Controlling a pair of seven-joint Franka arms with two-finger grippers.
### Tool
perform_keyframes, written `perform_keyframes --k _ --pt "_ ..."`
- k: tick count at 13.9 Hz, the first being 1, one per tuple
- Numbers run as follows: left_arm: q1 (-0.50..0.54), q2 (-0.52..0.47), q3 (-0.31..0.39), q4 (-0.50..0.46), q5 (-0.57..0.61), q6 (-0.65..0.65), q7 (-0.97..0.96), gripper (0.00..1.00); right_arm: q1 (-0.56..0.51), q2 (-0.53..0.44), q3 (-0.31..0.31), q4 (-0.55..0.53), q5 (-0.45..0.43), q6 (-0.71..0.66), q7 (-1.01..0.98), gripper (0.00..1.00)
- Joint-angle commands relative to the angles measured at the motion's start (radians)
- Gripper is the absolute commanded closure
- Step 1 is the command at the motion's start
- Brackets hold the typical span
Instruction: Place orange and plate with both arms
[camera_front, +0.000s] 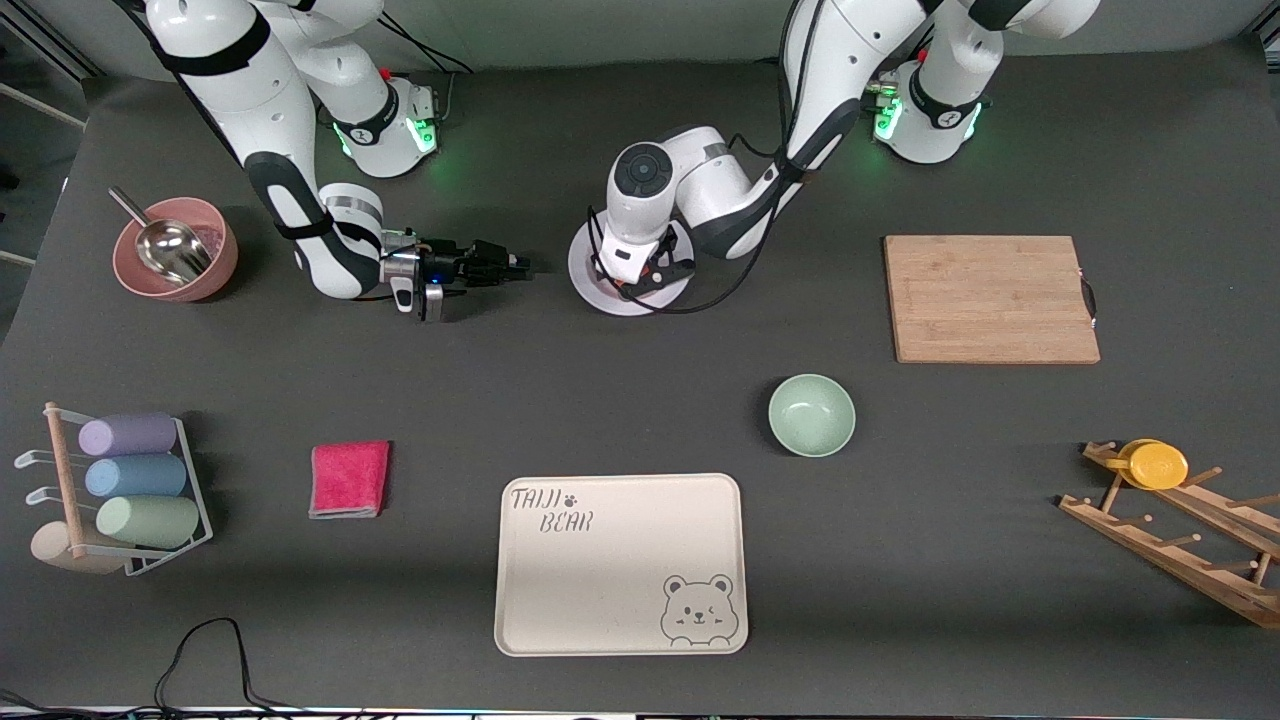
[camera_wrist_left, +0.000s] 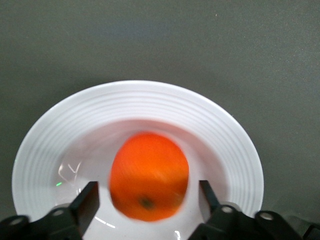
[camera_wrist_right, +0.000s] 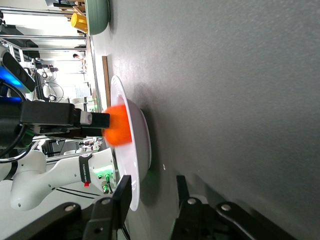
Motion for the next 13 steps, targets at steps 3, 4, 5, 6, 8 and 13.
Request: perform_keyframes --k 3,4,5,6,8,13 --pt "0.033 -0.037 0.023 0.013 0.021 -0.036 -0.026 0.00 0.008 0.023 0.005 0.015 -0.002 -0.005 -0.016 0.57" --pt "0.064 -0.062 0.026 0.025 0.021 -0.088 -0.017 0.00 0.008 0.028 0.008 0.017 0.002 -0.005 -0.016 0.57" --pt "0.097 -0.092 0.026 0.045 0.021 -0.160 0.005 0.00 0.010 0.029 0.013 0.018 0.005 -0.003 -0.017 0.57" --pt "0.145 -0.134 0.026 0.068 0.021 -0.253 0.073 0.00 0.010 0.029 0.016 0.024 0.005 -0.003 -0.017 0.57" --pt "0.244 -0.215 0.028 0.088 0.002 -0.419 0.283 0.00 0.022 0.034 0.016 0.027 0.008 -0.005 -0.017 0.57" --pt "0.263 -0.434 0.396 0.086 -0.164 -0.631 0.876 0.00 0.066 0.037 0.016 0.037 0.061 -0.002 -0.022 0.57"
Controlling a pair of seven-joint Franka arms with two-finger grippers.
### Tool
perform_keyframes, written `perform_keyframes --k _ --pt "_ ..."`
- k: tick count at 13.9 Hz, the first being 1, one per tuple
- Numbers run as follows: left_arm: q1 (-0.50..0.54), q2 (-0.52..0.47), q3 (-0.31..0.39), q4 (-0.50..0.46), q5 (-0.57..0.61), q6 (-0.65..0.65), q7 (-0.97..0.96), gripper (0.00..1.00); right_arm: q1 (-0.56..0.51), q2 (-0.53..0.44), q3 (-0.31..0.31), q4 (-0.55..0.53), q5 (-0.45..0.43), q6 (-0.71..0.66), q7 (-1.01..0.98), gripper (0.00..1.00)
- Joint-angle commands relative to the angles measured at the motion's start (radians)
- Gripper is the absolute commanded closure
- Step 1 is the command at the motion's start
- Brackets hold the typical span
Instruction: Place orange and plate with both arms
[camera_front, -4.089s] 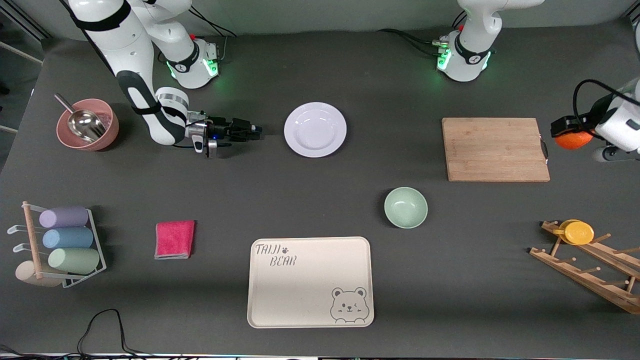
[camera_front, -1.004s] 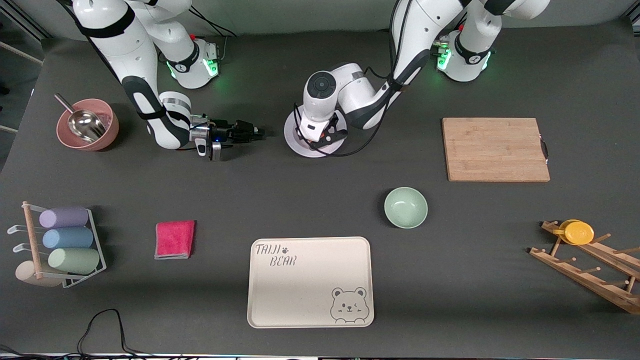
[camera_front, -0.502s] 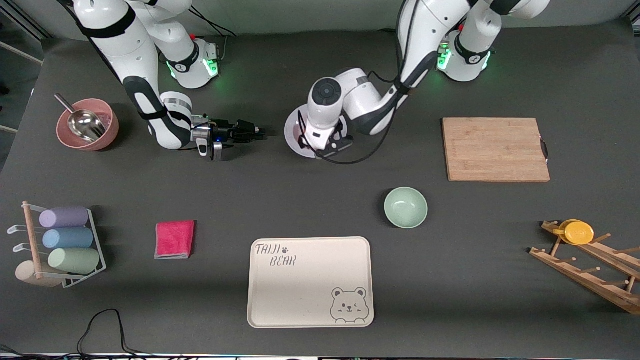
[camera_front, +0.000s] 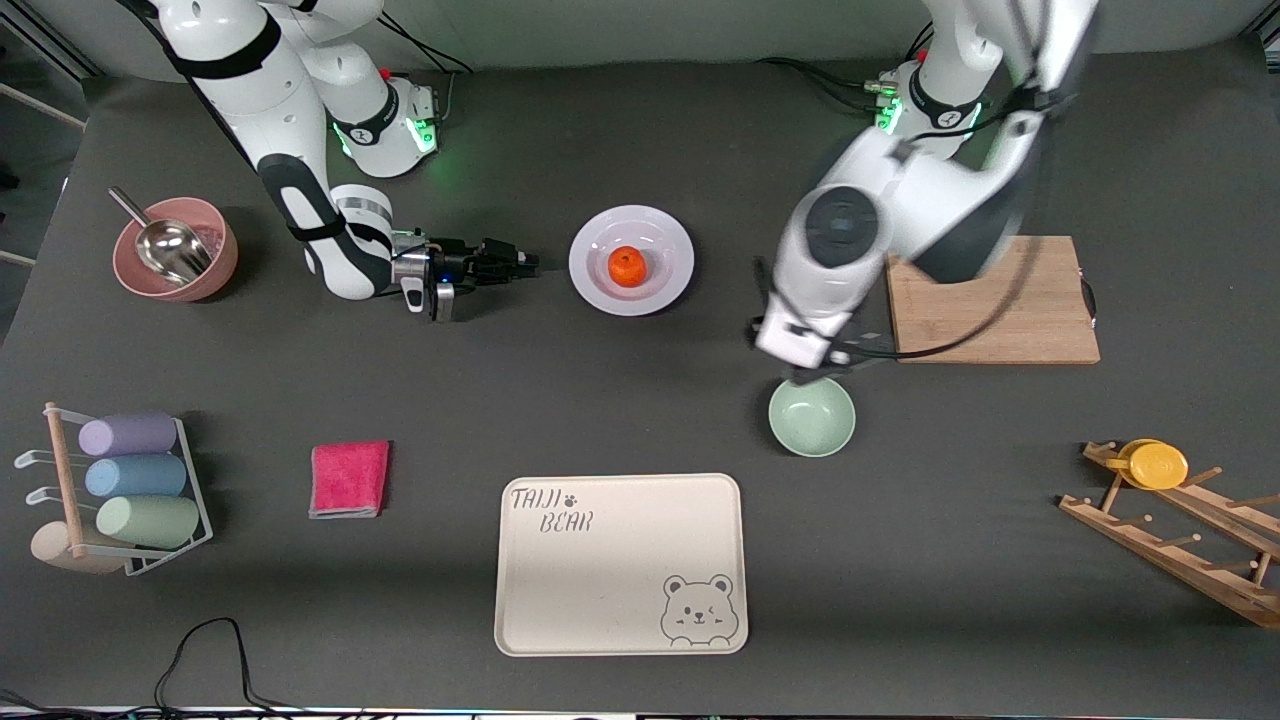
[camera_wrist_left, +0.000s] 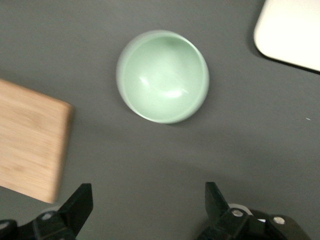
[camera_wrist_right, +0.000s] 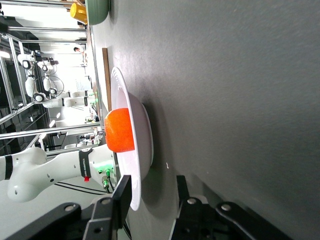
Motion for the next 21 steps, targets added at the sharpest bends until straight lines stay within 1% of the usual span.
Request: perform_keyframes --k 1,3,4,5,6,7,8,10,11,12,14,16,18,19,20,21 --pt "-0.023 -0.107 0.207 -0.033 -0.096 -0.068 0.293 0.00 0.048 0.018 -0.002 0.021 0.055 -0.002 -0.020 0.57" --pt "-0.016 -0.169 0.300 -0.036 -0.060 -0.135 0.448 0.00 0.082 0.029 -0.002 0.040 0.093 0.000 -0.017 0.57" --pt "-0.011 -0.186 0.349 -0.035 -0.055 -0.155 0.505 0.00 0.097 0.038 -0.002 0.055 0.098 0.000 -0.016 0.57" --pt "-0.007 -0.201 0.376 -0.033 -0.035 -0.158 0.563 0.00 0.105 0.047 -0.002 0.069 0.101 -0.002 -0.013 0.57" --pt "0.021 -0.212 0.385 -0.033 -0.021 -0.159 0.612 0.00 0.116 0.052 0.000 0.075 0.119 -0.002 -0.011 0.57" --pt "0.073 -0.219 0.375 -0.030 -0.023 -0.169 0.642 0.00 0.131 0.053 0.003 0.084 0.141 -0.002 -0.008 0.57" --pt "0.119 -0.221 0.349 -0.016 -0.023 -0.189 0.662 0.00 0.143 0.055 0.009 0.092 0.161 0.000 -0.005 0.57" --pt "0.182 -0.210 0.300 0.034 -0.024 -0.223 0.674 0.00 0.145 0.070 0.035 0.113 0.190 0.001 -0.005 0.57" --pt "0.214 -0.207 0.272 0.060 -0.024 -0.238 0.676 0.00 0.157 0.079 0.037 0.124 0.193 0.001 -0.005 0.57" --pt "0.237 -0.204 0.254 0.080 -0.026 -0.250 0.676 0.00 0.160 0.084 0.037 0.135 0.195 0.001 -0.005 0.57" --pt "0.242 -0.197 0.244 0.097 -0.026 -0.272 0.674 0.00 0.162 0.095 0.040 0.144 0.204 0.001 -0.005 0.57" --pt "0.243 -0.184 0.240 0.123 -0.027 -0.281 0.665 0.00 0.163 0.095 0.043 0.146 0.204 0.001 -0.005 0.69" --pt "0.242 -0.183 0.238 0.126 -0.027 -0.286 0.671 0.00 0.163 0.093 0.043 0.147 0.204 0.001 -0.003 0.85" --pt "0.242 -0.183 0.238 0.126 -0.027 -0.287 0.671 0.00 0.163 0.093 0.043 0.147 0.204 0.001 0.000 0.90" --pt "0.243 -0.183 0.240 0.126 -0.027 -0.289 0.670 0.00 0.162 0.093 0.043 0.147 0.204 0.000 0.006 0.92" --pt "0.243 -0.183 0.241 0.126 -0.027 -0.304 0.670 0.00 0.162 0.090 0.044 0.147 0.204 -0.002 0.018 0.99"
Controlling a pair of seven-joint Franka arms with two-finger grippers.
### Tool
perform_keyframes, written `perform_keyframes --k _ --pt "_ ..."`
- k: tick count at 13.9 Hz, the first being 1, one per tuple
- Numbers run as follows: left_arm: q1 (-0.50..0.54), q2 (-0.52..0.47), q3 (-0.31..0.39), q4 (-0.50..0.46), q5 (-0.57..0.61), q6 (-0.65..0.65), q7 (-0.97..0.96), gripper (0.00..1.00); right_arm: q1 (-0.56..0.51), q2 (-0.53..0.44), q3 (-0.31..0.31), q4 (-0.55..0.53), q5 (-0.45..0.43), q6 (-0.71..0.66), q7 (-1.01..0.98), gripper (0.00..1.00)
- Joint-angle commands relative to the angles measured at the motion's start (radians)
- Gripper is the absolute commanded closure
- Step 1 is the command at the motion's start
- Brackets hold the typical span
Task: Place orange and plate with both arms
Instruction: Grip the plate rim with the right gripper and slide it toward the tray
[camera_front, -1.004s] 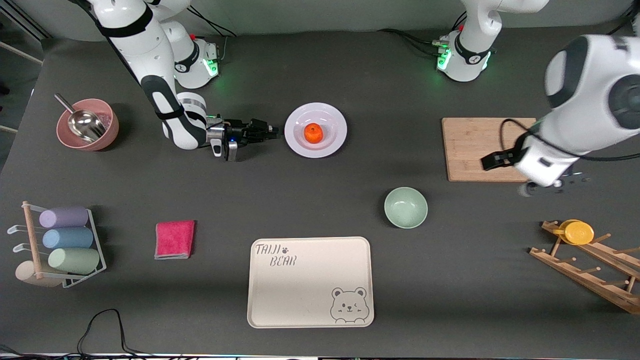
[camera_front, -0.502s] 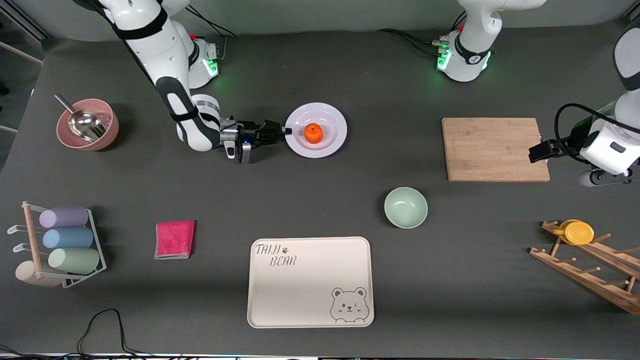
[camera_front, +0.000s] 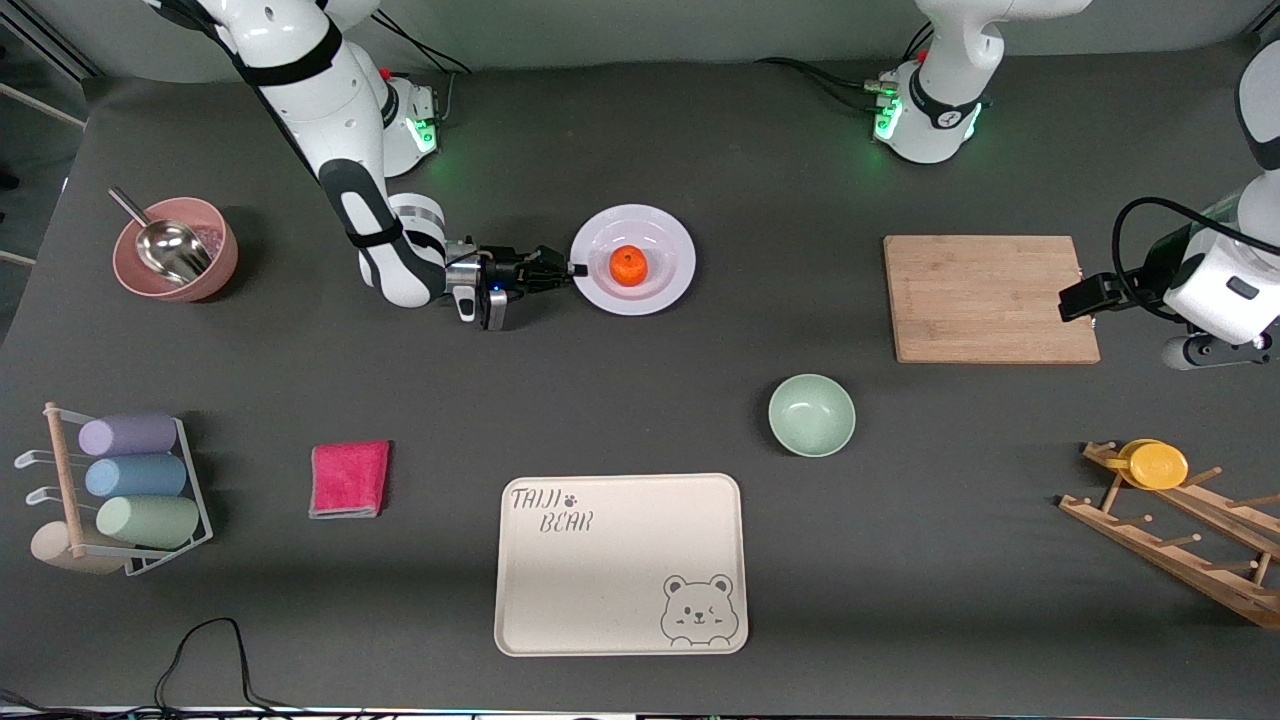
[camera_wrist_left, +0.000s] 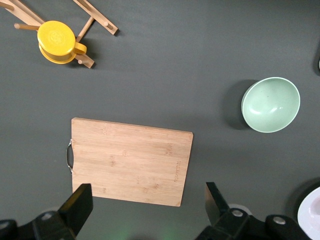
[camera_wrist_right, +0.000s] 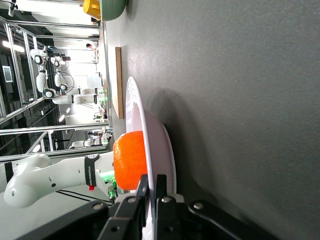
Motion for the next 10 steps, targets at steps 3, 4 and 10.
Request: perform_keyframes --k 3,4,10 --pt "0.014 0.017 -0.006 0.065 0.015 -0.083 0.011 0.00 0.002 -0.042 0.006 0.012 0.020 -0.011 0.091 1.00" --pt "0.015 0.028 -0.006 0.074 0.017 -0.089 0.012 0.00 -0.007 -0.085 0.004 0.012 0.005 -0.011 0.146 1.00" --pt "0.017 0.022 0.015 0.088 0.044 -0.129 0.022 0.00 -0.093 -0.248 0.004 0.087 -0.163 -0.009 0.373 1.00"
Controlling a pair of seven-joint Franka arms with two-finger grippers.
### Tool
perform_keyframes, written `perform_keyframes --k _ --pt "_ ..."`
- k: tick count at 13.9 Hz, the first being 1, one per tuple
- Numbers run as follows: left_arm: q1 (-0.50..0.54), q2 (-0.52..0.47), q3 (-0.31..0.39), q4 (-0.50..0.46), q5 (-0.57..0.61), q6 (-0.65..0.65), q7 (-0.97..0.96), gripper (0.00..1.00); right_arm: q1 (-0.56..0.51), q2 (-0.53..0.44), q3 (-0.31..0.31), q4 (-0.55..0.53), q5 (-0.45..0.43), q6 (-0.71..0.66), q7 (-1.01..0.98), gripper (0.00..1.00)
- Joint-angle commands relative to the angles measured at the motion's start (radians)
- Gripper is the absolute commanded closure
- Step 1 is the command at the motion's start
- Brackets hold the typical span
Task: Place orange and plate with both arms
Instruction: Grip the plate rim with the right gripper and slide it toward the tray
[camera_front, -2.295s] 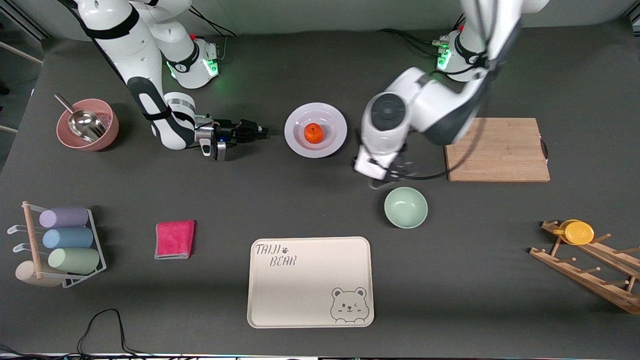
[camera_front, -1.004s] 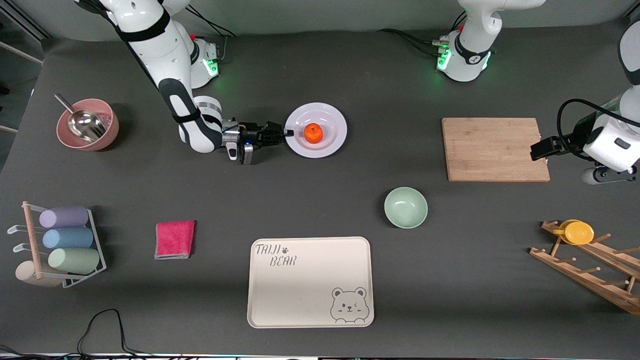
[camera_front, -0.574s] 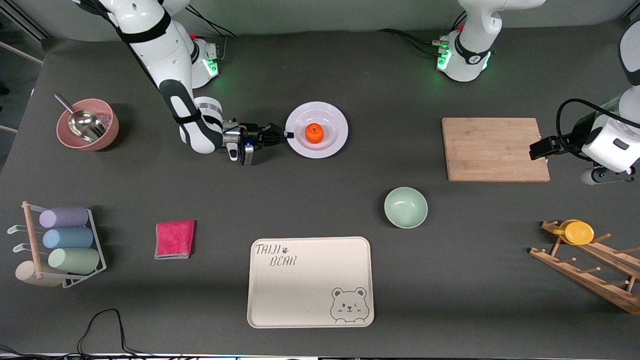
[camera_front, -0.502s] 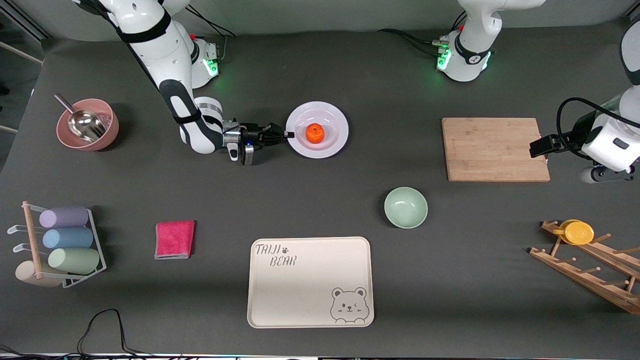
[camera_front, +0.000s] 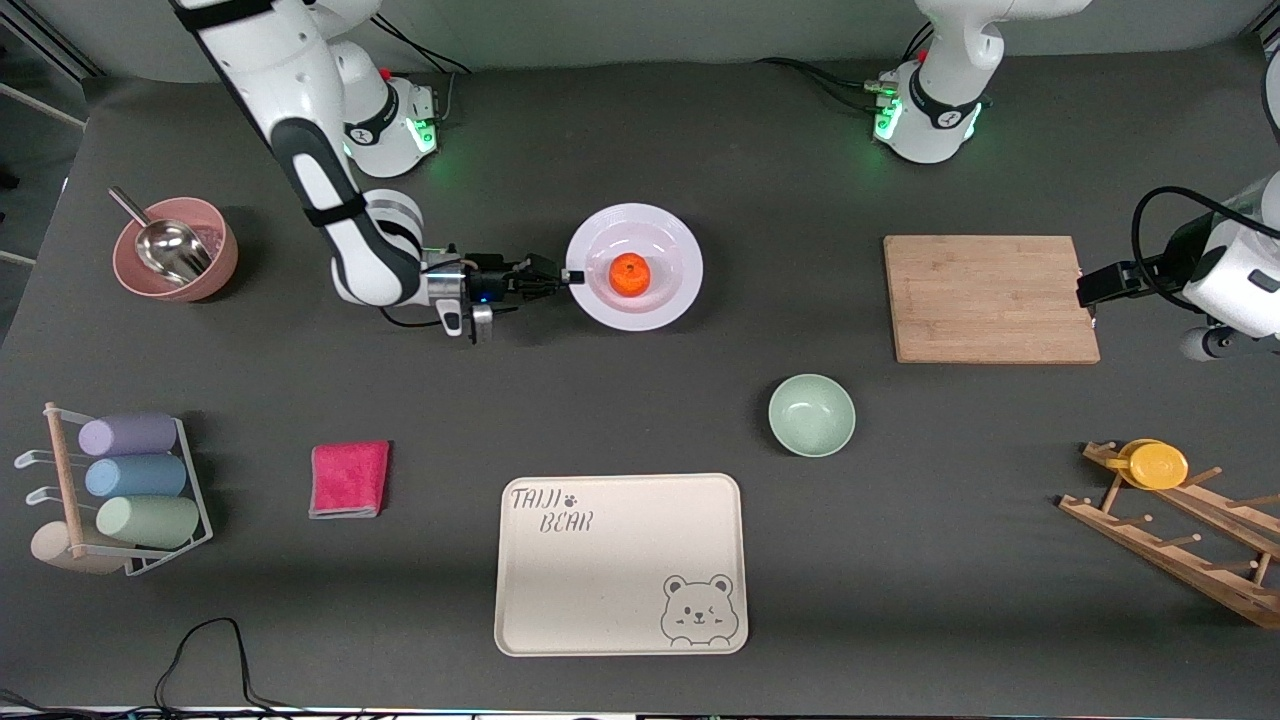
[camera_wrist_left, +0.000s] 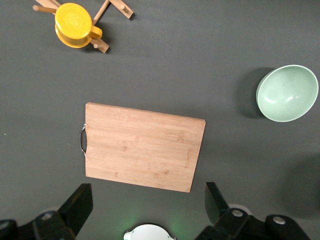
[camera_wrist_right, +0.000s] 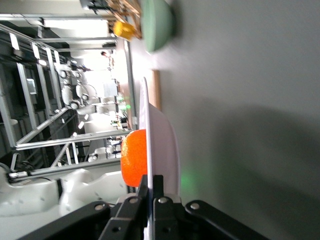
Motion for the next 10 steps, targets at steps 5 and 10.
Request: perform_keyframes --k 5,10 --pt "0.003 0.016 0.003 0.045 0.013 -0.040 0.019 0.00 -0.046 0.102 0.004 0.247 -0.026 0.004 0.081 1.00" --pt "0.001 0.018 0.003 0.043 0.014 -0.054 0.017 0.00 -0.062 0.415 -0.026 0.697 -0.024 0.004 0.226 1.00"
